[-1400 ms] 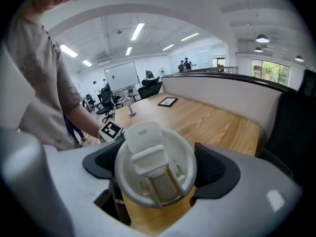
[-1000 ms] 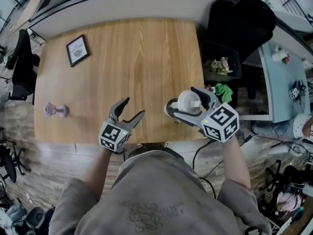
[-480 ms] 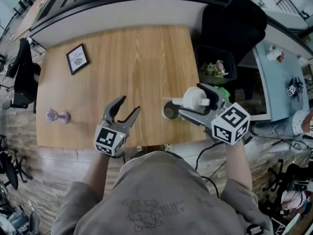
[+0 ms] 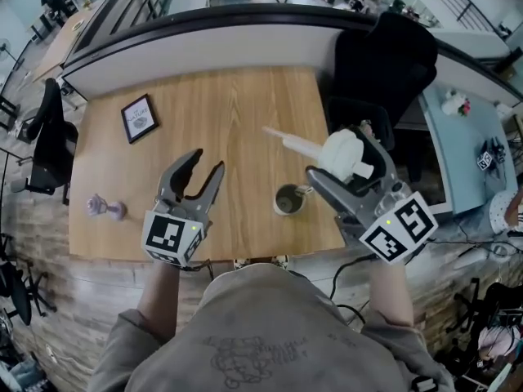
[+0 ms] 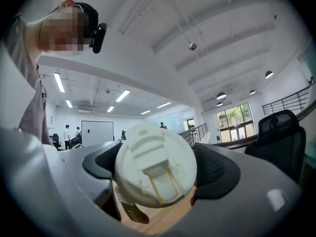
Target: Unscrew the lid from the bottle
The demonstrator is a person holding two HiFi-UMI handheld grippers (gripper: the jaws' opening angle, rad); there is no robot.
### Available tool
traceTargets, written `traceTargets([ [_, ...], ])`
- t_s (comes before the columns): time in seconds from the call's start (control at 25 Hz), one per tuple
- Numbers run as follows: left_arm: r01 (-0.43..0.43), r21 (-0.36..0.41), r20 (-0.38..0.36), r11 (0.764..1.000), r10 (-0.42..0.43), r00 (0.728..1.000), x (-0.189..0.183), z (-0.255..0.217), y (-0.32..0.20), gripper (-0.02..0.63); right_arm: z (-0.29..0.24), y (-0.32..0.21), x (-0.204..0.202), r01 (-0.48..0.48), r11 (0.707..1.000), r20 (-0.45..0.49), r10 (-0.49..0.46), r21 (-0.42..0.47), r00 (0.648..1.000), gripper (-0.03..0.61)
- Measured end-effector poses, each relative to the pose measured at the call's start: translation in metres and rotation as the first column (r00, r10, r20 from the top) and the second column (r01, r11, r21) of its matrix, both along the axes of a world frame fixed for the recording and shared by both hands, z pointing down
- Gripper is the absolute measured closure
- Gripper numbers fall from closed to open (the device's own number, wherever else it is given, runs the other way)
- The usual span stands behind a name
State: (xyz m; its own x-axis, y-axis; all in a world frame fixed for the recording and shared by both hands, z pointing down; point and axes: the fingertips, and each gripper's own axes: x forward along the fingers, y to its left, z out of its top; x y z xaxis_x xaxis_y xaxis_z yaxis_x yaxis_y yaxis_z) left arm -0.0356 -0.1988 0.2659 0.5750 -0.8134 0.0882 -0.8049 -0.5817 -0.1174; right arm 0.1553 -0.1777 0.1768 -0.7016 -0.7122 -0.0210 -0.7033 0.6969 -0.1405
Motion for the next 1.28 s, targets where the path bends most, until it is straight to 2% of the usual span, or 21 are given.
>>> traceTargets([
  [0.16, 0.032, 0.054, -0.008, 0.998, -0.032, 0.999, -0.008, -0.040, -0.006, 0.447, -0.030, 0.003, 0.001, -0.082, 0.992, 0.019, 0.080, 0.097, 0.997, 0.107],
  [0.36, 0.069, 0.105, 0.022, 0.992, -0.072, 0.997, -0.011, -0.081, -0.001, 0.472, -0.061, 0.011, 0.005, -0.180, 0.963, 0.082, 0.167, 0.202, 0.983, 0.107],
  [0.6, 0.063, 0.139, 0.011, 0.988, -0.066, 0.998, -0.009, -0.111, 0.014, 0.494, -0.083, 0.027, 0.004, -0.239, 0.929, 0.136, 0.207, 0.283, 0.969, 0.107],
  [0.84, 0.087, 0.146, 0.006, 0.985, -0.088, 0.996, -0.014, -0.118, 0.027, 0.539, -0.085, 0.042, 0.004, -0.253, 0.920, 0.159, 0.213, 0.299, 0.964, 0.107],
  [1.04, 0.095, 0.111, 0.014, 0.989, -0.097, 0.995, -0.020, -0.100, 0.032, 0.554, -0.073, 0.045, 0.006, -0.315, 0.902, 0.148, 0.283, 0.294, 0.948, 0.107],
  [1.28, 0.123, 0.047, 0.030, 0.991, -0.125, 0.992, -0.021, -0.068, 0.031, 0.606, -0.040, 0.041, 0.006, -0.316, 0.919, 0.093, 0.303, 0.236, 0.949, 0.109],
])
